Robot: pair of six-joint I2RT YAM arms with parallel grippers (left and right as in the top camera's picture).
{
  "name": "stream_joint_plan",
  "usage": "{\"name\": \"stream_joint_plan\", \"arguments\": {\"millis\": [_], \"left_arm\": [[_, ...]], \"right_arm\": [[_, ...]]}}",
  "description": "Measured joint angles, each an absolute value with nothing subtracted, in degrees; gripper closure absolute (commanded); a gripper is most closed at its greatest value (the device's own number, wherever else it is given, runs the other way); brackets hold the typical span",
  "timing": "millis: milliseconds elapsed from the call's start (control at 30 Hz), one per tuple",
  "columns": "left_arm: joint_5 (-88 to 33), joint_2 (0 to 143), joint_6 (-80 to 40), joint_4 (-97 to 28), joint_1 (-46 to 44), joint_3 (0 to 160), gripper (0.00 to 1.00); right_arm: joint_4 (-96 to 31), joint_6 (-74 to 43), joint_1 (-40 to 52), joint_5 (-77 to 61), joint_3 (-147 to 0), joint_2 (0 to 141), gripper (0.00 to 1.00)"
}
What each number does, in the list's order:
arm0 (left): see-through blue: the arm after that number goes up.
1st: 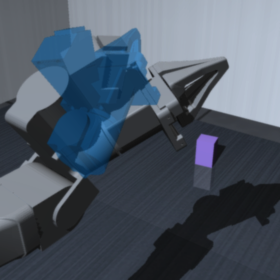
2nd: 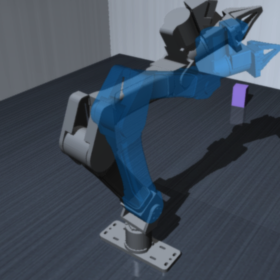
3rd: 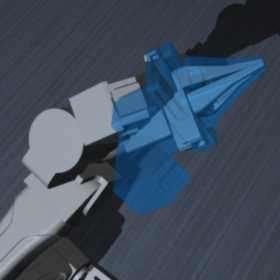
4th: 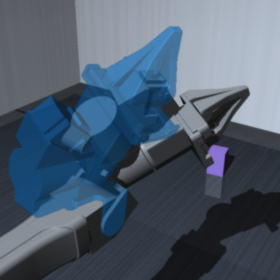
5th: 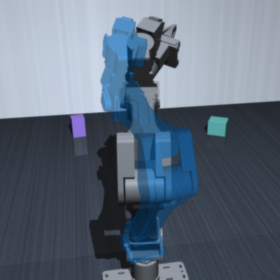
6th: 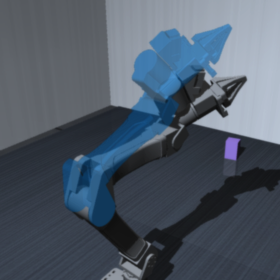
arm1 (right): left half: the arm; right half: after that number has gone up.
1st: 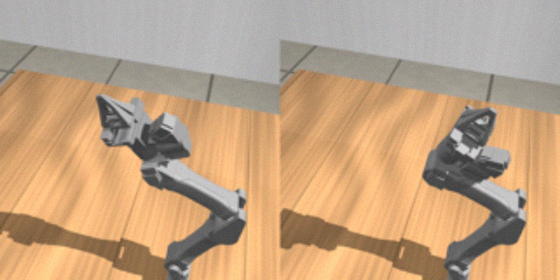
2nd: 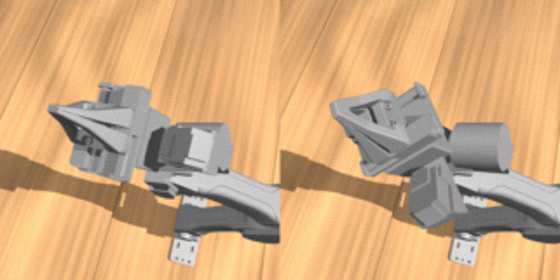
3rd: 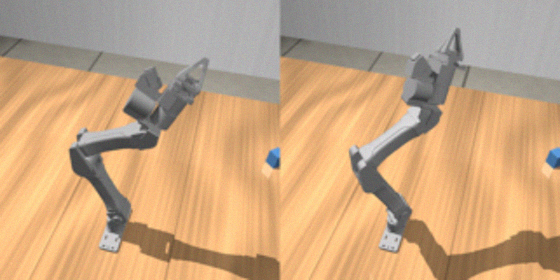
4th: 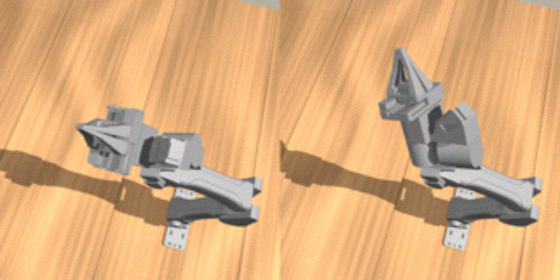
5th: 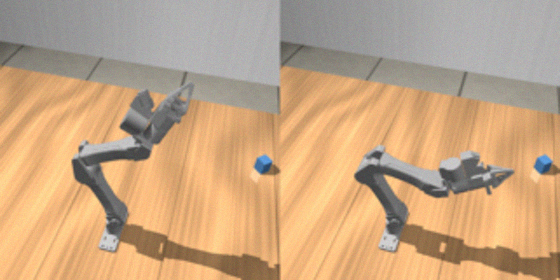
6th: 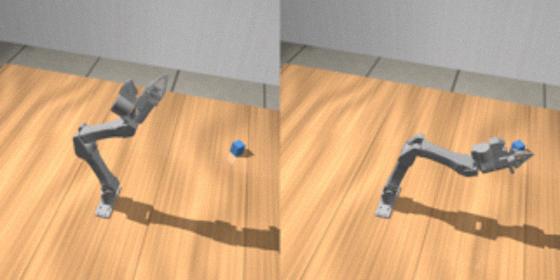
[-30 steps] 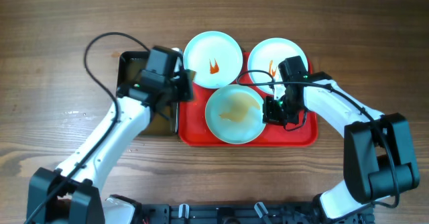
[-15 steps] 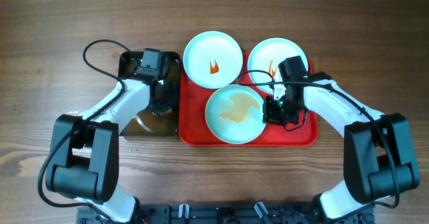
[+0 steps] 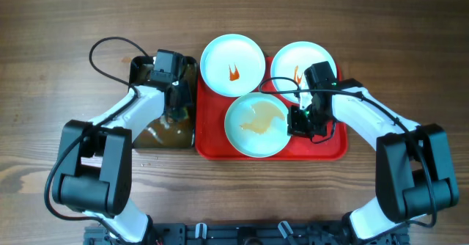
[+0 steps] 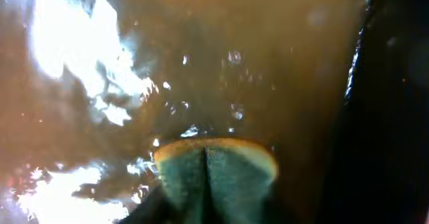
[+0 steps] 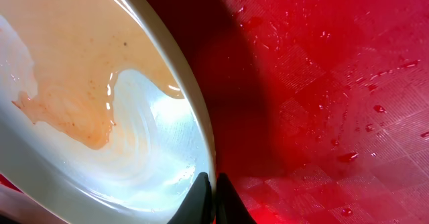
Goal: Clean dirty plates on tray and stack at the side
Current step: 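Dip the sponge into the black tray water with the left gripper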
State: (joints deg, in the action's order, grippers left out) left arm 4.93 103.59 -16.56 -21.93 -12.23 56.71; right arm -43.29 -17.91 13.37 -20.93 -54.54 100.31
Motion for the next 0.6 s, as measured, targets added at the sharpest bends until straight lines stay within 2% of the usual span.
{"name": "stream_joint_plan", "arguments": {"millis": [67,133,167,200,233,367,400,467,600], "left_arm": [[4.91,103.61,-16.78,-24.49,-12.21,57.3,0.34],[4.27,103.61,-16.73,-31.27,-12.21,58.37,0.41],[4.12,103.57,-16.8,-31.97,-12.21,58.39,0.53],[3.88,103.55,-16.71,-32.58,-12.21,58.48,0.79],[3.53,103.55,-16.67,-32.29,-12.21,58.48,0.96],[2.26,103.61,-16.8,-28.71,-12.19,58.46,0.96],[2.52,103.61,-16.78,-28.47,-12.19,58.46,0.91],[4.6,103.61,-16.93,-28.75,-12.21,58.54,0.45],[5.74,103.61,-16.82,-30.83,-12.19,60.36,0.32]], "right_arm": [[-43.33,-17.91,13.37,-20.93,-54.54,100.31,0.95],[-43.42,-17.91,13.37,-20.93,-54.54,100.31,0.95],[-43.42,-17.91,13.37,-20.93,-54.54,100.31,0.96],[-43.42,-17.91,13.37,-20.93,-54.54,100.31,0.95],[-43.42,-17.91,13.37,-20.93,-54.54,100.31,0.95],[-43.48,-17.91,13.37,-20.93,-54.54,100.31,0.95],[-43.48,-17.91,13.37,-20.93,-54.54,100.31,0.95],[-43.48,-17.91,13.37,-20.93,-54.54,100.31,0.95],[-43.62,-17.74,13.37,-20.93,-54.54,100.31,0.87]]}}
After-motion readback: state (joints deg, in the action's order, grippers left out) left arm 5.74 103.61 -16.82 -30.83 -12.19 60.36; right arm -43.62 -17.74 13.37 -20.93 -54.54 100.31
